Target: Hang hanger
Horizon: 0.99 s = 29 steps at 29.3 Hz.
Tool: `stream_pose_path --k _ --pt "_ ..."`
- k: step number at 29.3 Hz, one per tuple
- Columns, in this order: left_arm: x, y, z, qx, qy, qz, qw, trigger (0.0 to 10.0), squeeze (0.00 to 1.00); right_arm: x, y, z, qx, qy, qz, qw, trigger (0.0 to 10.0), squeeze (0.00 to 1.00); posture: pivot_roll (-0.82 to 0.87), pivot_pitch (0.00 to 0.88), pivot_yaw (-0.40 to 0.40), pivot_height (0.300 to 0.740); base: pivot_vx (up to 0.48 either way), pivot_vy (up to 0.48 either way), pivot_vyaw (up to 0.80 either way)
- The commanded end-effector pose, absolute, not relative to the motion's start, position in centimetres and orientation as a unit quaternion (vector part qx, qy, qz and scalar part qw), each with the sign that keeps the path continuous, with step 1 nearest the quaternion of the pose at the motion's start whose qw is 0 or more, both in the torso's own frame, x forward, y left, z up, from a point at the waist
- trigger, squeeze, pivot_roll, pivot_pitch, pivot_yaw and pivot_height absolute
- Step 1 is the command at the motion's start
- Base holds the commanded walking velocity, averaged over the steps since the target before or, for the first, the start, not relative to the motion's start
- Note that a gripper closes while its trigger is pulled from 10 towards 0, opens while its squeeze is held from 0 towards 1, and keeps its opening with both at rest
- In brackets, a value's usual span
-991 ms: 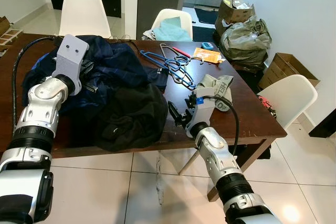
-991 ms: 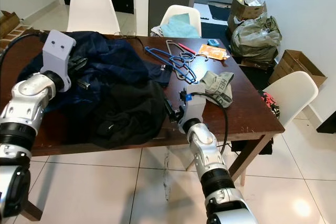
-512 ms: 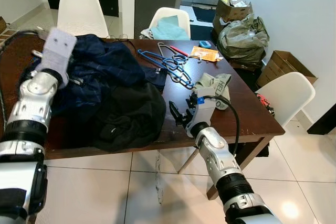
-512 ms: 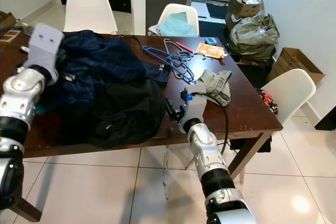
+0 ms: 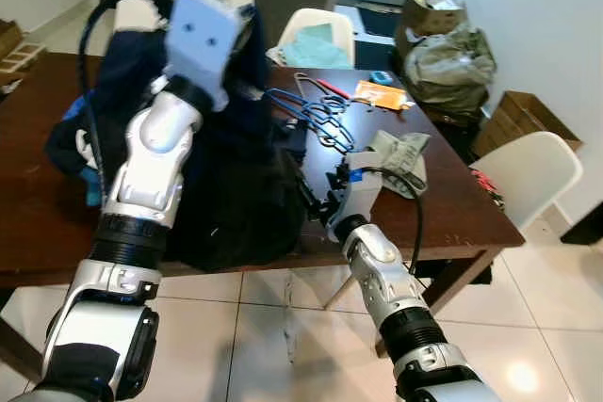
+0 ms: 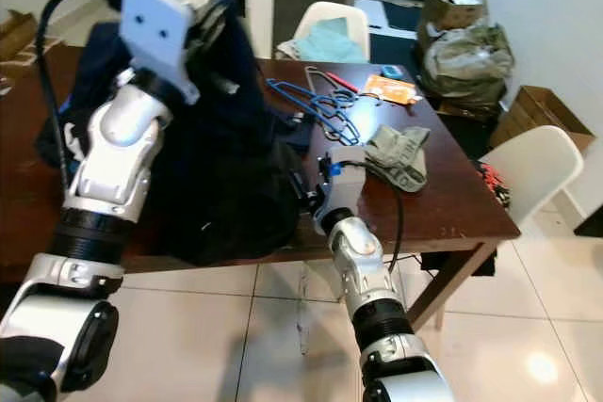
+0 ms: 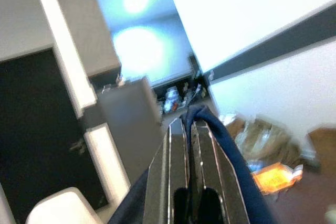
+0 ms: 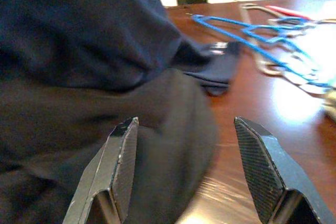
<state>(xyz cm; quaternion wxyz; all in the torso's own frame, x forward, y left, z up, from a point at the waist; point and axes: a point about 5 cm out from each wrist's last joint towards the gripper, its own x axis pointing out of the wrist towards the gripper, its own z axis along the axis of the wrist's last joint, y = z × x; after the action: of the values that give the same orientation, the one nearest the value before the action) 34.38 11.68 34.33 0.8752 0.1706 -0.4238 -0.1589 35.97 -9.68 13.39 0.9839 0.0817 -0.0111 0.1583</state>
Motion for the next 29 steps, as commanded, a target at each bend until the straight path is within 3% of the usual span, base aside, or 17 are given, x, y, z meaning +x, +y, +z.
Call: stream_pose_path --k 1,3,8,13,19,29 --pt "33.2 9.4 34.5 0.159 -0.454 -0.195 0.855 0.0 0.0 35.9 -10.0 13.2 0.086 -0.012 0.15 0.985 10.0 0.0 0.07 0.025 -0.121 0.74 0.0 0.0 0.0" --pt "32.1 7.3 34.5 0.148 -0.475 -0.22 0.839 0.0 0.0 35.9 -10.0 13.2 0.087 -0.013 0.15 0.985 10.0 0.0 0.07 0.024 -0.122 0.74 0.0 0.0 0.0" --pt "31.8 6.8 34.6 0.141 -0.482 -0.224 0.835 0.0 0.0 35.8 -10.0 13.2 0.087 -0.014 0.15 0.985 10.0 0.0 0.07 0.025 -0.121 0.74 0.0 0.0 0.0" --pt "30.5 6.6 35.8 0.03 -0.481 -0.222 0.848 0.0 0.0 35.8 -10.4 13.5 0.097 -0.028 0.133 0.986 10.0 0.0 0.07 0.031 -0.107 0.74 0.0 0.0 0.0" --pt "27.4 3.4 34.8 0.018 -0.445 -0.349 0.824 0.0 0.0 35.9 -10.6 13.7 0.103 -0.037 0.121 0.987 10.0 0.0 0.07 0.045 -0.11 0.74 0.0 0.0 0.0" --pt "27.2 4.7 34.7 -0.018 -0.441 -0.266 0.857 0.0 0.0 35.9 -10.8 13.4 0.105 -0.029 0.111 0.988 10.0 0.0 0.08 0.061 -0.105 0.74 0.0 0.0 0.0"
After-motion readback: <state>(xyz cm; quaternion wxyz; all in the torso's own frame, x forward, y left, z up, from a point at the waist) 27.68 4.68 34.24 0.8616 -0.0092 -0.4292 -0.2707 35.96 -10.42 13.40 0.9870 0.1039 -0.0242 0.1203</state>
